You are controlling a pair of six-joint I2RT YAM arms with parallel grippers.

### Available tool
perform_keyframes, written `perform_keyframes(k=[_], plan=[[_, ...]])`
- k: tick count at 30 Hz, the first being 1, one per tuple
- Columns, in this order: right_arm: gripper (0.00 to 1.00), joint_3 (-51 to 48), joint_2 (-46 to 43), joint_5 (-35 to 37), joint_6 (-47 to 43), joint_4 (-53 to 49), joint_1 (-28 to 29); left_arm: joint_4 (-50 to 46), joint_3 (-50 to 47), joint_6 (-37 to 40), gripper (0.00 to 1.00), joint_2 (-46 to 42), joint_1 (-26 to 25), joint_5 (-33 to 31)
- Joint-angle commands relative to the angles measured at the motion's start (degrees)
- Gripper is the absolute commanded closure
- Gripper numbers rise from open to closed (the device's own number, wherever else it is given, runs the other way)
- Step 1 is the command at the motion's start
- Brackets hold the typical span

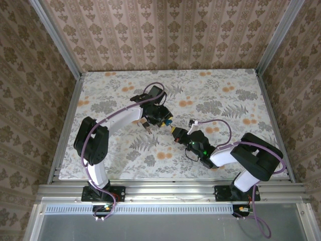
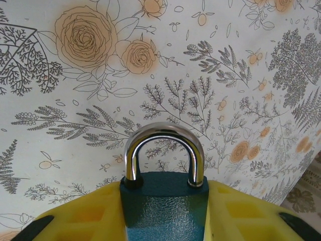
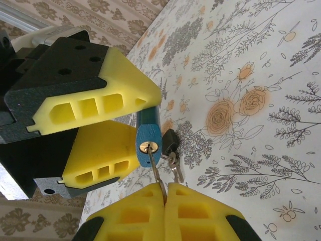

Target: Unlock with the key

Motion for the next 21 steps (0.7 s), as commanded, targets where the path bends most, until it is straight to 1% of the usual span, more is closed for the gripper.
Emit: perform_keyframes(k=[1,8,15,21], plan=[[1.00,1.0,-2.3,1.5,-0.1,-0.6,-0.4,-0.3,0.4,-0.7,0.59,-0.9,-0.8,1.3],[1.00,3.1,-2.7,1.0,1.9,-5.1,-0.9,-0.5,1.2,-0.5,0.59,-1.1,-1.3,0.7],[1.00,4.3,-1.4,0.1,4.6,-3.5,-0.8,0.0,1.7,-1.5,0.59,-1.2,-2.5,-0.7],[1.00,5.3,-0.5,-0.4,9.1,-2.5,-0.8,0.6,1.7,-2.2,0.59,-1.5,-2.9,-1.0]])
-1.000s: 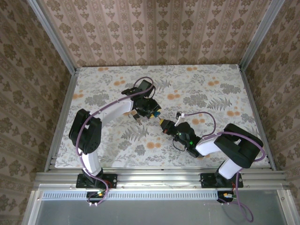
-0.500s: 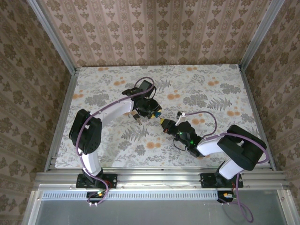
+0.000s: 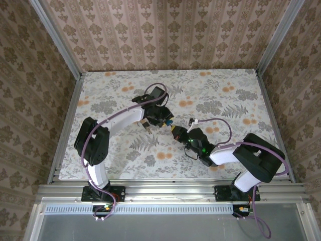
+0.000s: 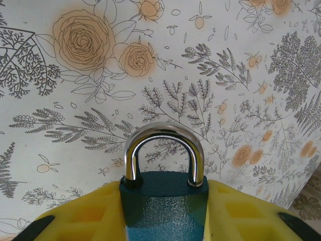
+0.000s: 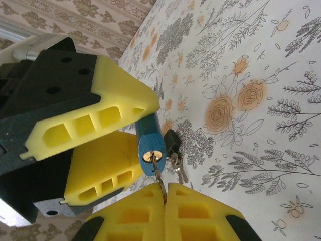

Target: Unlock with the key

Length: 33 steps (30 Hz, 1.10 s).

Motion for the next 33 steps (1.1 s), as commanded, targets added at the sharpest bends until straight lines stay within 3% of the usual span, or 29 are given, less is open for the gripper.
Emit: perform_keyframes(k=[1,15,24,28,33], plan=[[1.00,2.8,0.7,-0.1,3.5,3.6,-0.4,0.3,1.7,-1.5,0.59,-1.5,-1.5,1.8],[1.00,3.3,-0.7,-0.8,-0.5,-0.7,-1.0,-0.5,1.5,0.4,0.60,-2.5,-1.6,1.2],[0.68,1.6,-7.7,-3.1,-3.7,-12.2,-1.5,-4.3,0.9,3.6,0.60,-4.8,-0.1,-3.3],[0.67,0.3,-12.1,-5.0,-5.9,-15.9,-2.0,-4.9,0.9,4.5,0.60,-5.0,0.0,-3.2],[0.74,0.1,-13.5,-11.5,-7.9,-16.6,-3.9,-5.4,1.1,5.5,0.60,-5.0,-0.3,-2.7]])
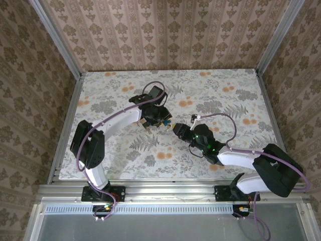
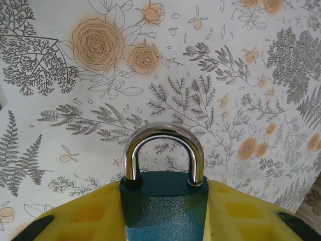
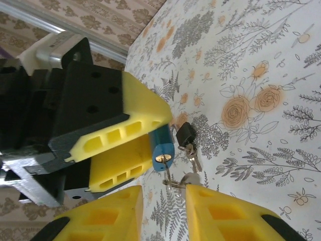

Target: Unlock with the key

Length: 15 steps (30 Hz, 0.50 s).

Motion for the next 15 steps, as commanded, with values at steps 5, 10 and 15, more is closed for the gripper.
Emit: perform_keyframes(k=[5,10,15], plan=[[0.71,0.6,1.2,-9.2,-3.0,-1.0,-2.3,-2.6,1.4,2.4,0.59,-1.5,-0.8,-0.3],[0.72,2.3,5.1,-10.8,-2.9,0.5,-2.3,-2.5,1.5,2.2,0.60,-1.2,-1.2,0.1],[0.75,3.1,7.2,-11.9,-2.2,2.8,-2.3,-2.5,1.8,2.0,0.59,-0.9,-1.4,0.5]])
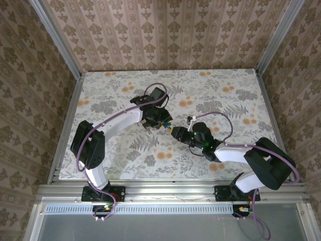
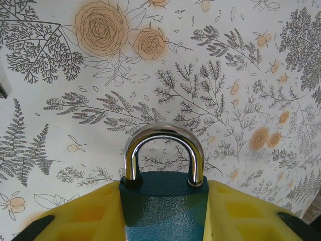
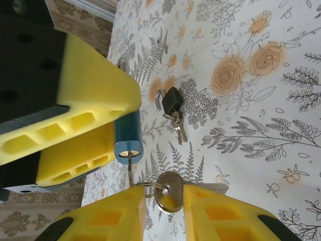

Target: Unlock with the key

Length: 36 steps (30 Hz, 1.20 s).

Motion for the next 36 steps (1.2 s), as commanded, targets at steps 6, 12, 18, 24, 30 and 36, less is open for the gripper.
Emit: perform_keyframes(k=[6,12,18,24,30,36], plan=[[0.72,1.6,0.8,-0.7,0.1,3.9,-0.1,-0.8,2.3,0.8,0.59,-0.5,-0.4,0.8],[0.68,1.2,0.1,0.4,0.8,4.2,-0.1,-0.8,2.5,0.9,0.59,0.0,-0.5,0.8],[0.80,-0.6,-1.9,2.0,0.7,3.8,-0.2,-0.8,2.4,0.9,0.59,-0.2,-0.2,0.8],[0.84,-1.4,-3.2,2.5,0.5,3.6,-0.2,-0.8,2.6,1.0,0.59,-0.3,0.1,0.6],[0.70,-0.3,-2.8,1.8,0.3,3.5,-0.2,-0.4,2.4,1.0,0.59,0.1,-0.1,1.2],[0.76,1.0,-0.5,1.5,0.5,4.4,-0.2,-0.1,2.5,1.0,0.60,-0.1,-0.4,1.4]])
